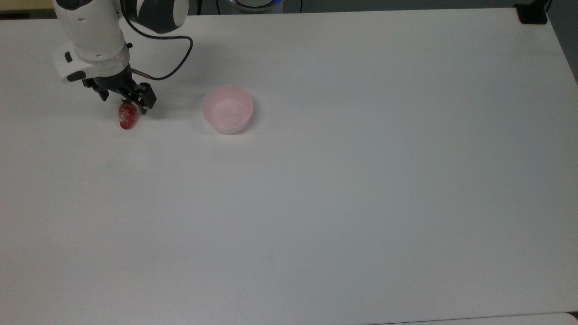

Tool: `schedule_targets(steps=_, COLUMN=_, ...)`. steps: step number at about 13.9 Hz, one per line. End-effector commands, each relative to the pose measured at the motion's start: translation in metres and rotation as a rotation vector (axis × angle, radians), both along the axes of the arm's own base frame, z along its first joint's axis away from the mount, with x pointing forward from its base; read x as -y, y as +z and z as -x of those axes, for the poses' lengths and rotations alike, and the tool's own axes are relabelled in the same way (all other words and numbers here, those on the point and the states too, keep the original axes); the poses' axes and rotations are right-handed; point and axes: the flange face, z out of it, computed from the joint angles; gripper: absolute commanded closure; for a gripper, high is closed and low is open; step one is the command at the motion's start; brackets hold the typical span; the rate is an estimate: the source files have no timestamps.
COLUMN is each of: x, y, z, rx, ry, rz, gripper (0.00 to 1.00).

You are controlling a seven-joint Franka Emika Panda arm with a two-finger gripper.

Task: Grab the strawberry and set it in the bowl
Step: 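Close the gripper on the red strawberry and lift it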

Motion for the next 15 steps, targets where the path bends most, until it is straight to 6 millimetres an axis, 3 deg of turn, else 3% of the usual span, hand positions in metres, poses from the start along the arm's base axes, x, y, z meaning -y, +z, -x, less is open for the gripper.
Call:
schedule_targets(steps=1, x=0.003, y=-0.015, z=-0.002, rx=0.016, ry=-0.025, rz=-0.008, gripper=0.00)
schedule_targets(steps=5, x=0.004, y=-0.025, z=-0.005, rx=0.023, ry=-0.024, rz=-0.005, gripper=0.10)
schedule_targets(steps=11, x=0.007, y=-0.036, z=-0.006, rx=0.039, ry=-0.032, rz=-0.007, gripper=0.51)
schedule_targets(steps=15, x=0.000, y=-0.018, z=-0.009, rx=0.059, ry=-0.022, rz=-0.005, gripper=0.53)
